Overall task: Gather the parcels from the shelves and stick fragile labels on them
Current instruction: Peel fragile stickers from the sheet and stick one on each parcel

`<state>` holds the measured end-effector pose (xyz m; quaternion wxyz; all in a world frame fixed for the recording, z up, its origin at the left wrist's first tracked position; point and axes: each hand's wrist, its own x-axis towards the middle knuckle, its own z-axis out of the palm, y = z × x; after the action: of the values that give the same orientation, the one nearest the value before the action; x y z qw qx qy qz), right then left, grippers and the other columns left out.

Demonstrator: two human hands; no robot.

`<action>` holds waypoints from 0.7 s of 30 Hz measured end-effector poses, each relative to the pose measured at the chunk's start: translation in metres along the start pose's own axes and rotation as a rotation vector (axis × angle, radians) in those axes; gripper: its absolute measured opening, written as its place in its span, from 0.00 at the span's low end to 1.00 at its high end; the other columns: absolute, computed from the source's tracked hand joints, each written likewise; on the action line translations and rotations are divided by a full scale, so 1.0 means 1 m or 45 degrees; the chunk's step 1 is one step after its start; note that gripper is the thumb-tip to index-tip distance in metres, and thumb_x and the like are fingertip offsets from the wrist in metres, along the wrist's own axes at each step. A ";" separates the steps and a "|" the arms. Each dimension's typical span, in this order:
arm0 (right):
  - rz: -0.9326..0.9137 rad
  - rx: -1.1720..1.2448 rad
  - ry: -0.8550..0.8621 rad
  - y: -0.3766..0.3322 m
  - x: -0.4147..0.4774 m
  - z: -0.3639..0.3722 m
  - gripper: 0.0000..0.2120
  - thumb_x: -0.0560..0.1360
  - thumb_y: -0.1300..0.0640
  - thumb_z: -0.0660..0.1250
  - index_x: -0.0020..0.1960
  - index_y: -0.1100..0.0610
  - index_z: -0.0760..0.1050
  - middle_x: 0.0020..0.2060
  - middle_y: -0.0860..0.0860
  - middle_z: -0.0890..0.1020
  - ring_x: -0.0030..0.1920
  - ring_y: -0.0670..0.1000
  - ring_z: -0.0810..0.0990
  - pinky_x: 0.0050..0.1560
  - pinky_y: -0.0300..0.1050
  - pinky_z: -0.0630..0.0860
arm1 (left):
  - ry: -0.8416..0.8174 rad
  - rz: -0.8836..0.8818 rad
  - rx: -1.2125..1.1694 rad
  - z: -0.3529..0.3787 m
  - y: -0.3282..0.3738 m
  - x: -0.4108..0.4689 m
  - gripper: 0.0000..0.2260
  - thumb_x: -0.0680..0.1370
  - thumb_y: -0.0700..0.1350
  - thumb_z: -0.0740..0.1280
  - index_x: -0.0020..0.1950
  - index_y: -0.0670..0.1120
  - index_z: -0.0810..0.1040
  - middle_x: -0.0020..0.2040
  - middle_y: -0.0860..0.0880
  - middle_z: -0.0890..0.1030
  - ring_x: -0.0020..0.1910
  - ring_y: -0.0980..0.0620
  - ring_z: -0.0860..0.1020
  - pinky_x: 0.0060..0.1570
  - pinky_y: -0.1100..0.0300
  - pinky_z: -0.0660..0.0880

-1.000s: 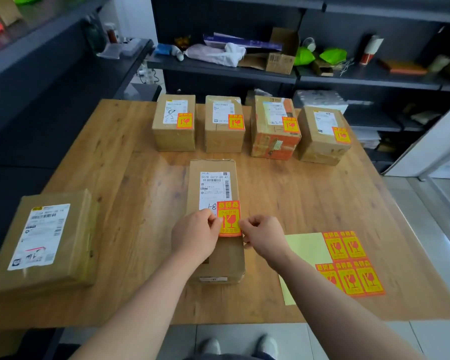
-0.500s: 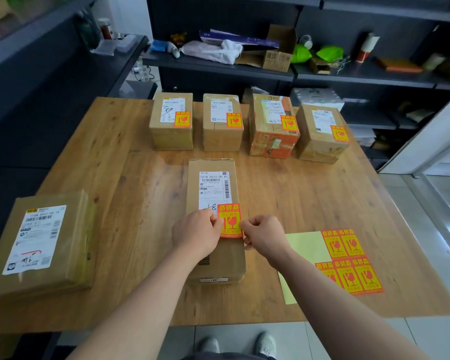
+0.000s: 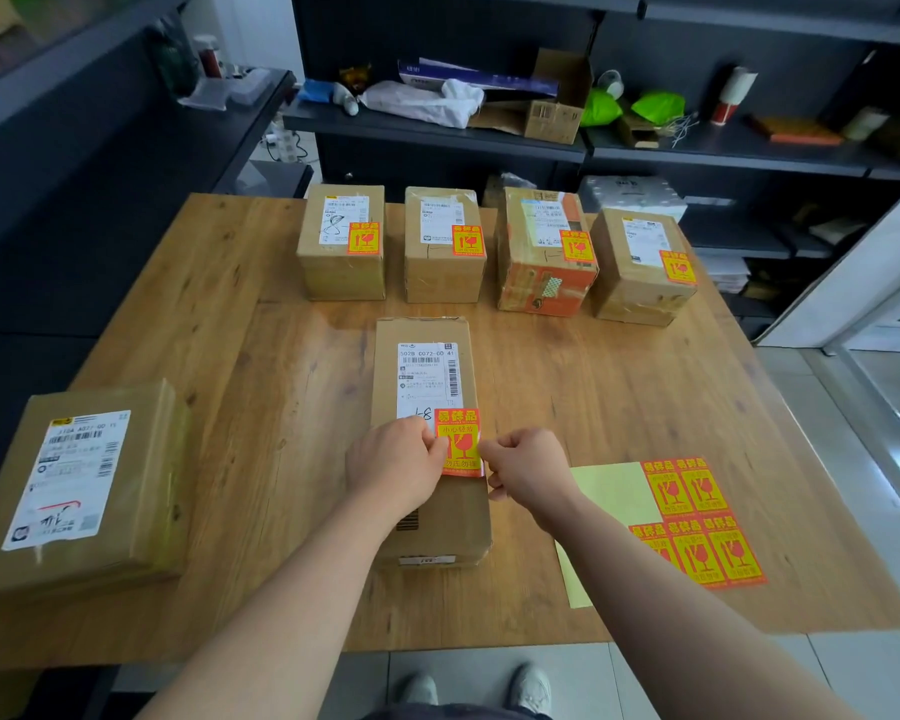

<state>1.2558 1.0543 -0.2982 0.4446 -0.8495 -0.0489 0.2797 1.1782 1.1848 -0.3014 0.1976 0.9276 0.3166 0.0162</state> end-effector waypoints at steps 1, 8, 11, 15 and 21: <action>0.009 -0.009 0.002 0.000 0.001 0.000 0.13 0.72 0.54 0.70 0.39 0.64 0.77 0.26 0.51 0.80 0.23 0.47 0.79 0.30 0.46 0.80 | 0.000 0.002 0.002 0.000 0.000 0.000 0.13 0.77 0.57 0.59 0.36 0.52 0.70 0.37 0.55 0.77 0.37 0.52 0.74 0.29 0.60 0.63; 0.037 -0.016 -0.003 -0.002 0.001 0.000 0.12 0.71 0.54 0.71 0.38 0.63 0.76 0.26 0.52 0.80 0.23 0.47 0.79 0.29 0.44 0.80 | -0.009 0.011 0.006 0.000 0.000 0.001 0.14 0.77 0.57 0.60 0.36 0.51 0.70 0.36 0.55 0.76 0.37 0.52 0.74 0.29 0.60 0.63; 0.051 -0.040 0.002 -0.004 0.001 0.000 0.13 0.71 0.53 0.71 0.40 0.64 0.77 0.27 0.52 0.81 0.24 0.47 0.80 0.28 0.42 0.79 | -0.010 0.022 0.010 -0.001 0.001 0.000 0.13 0.77 0.57 0.60 0.36 0.51 0.71 0.36 0.55 0.77 0.37 0.52 0.74 0.29 0.60 0.63; 0.042 -0.076 0.010 -0.006 0.001 -0.001 0.11 0.71 0.54 0.71 0.39 0.63 0.77 0.27 0.53 0.81 0.23 0.48 0.80 0.23 0.37 0.73 | -0.006 0.045 0.012 -0.003 0.003 -0.001 0.13 0.77 0.56 0.60 0.37 0.50 0.72 0.36 0.54 0.77 0.38 0.51 0.75 0.31 0.60 0.66; -0.007 -0.211 0.028 -0.002 0.000 -0.011 0.15 0.69 0.47 0.74 0.37 0.57 0.74 0.29 0.51 0.82 0.26 0.47 0.81 0.25 0.38 0.72 | 0.077 0.153 0.000 -0.003 -0.002 -0.005 0.13 0.77 0.56 0.62 0.44 0.48 0.66 0.39 0.53 0.73 0.34 0.52 0.71 0.28 0.59 0.63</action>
<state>1.2618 1.0472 -0.2910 0.3740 -0.8863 -0.0693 0.2641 1.1731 1.1846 -0.2988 0.1866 0.9440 0.2663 0.0559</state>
